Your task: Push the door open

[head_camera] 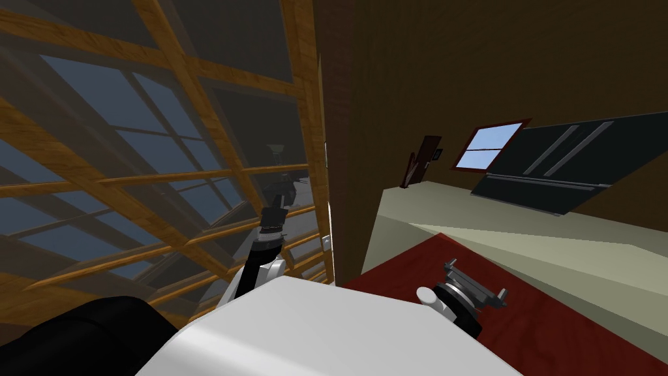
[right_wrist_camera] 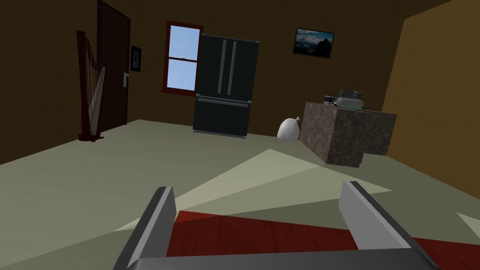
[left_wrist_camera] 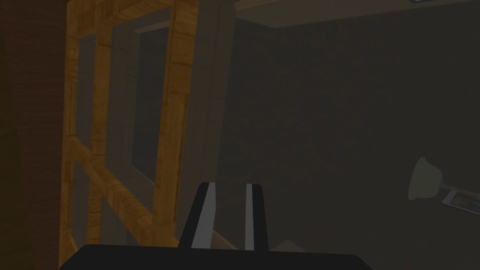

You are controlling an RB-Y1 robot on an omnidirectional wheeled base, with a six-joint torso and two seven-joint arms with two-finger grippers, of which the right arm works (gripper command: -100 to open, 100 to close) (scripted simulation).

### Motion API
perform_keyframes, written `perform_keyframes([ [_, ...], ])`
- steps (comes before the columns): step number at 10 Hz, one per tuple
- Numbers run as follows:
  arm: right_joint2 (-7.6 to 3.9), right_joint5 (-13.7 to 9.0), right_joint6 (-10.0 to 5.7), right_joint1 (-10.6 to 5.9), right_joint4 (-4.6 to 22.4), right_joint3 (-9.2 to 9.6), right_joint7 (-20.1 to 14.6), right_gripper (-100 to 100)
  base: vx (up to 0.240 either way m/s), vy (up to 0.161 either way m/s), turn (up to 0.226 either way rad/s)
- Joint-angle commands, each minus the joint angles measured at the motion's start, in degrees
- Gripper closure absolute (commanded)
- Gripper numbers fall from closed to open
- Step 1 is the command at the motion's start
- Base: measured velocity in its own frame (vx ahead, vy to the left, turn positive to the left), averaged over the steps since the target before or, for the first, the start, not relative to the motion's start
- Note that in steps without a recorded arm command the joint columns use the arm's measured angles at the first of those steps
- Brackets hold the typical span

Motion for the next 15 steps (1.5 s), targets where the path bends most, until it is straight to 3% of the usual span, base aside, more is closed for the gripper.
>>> perform_keyframes([
  [1,0.0,-0.01,0.03,0.01,-0.04,-0.01,0.04,-100,-0.001,0.004,-0.012],
  [6,0.0,-0.01,0.03,0.01,-0.04,-0.01,0.04,-100,0.0,0.007,-0.005],
  [9,-0.3,-3.52,-0.72,-0.03,2.03,1.37,-0.78,-100,-0.006,0.059,-0.145],
  [15,-0.34,-3.93,-0.81,-0.03,2.27,1.52,-0.87,-100,0.0,0.011,-0.011],
])
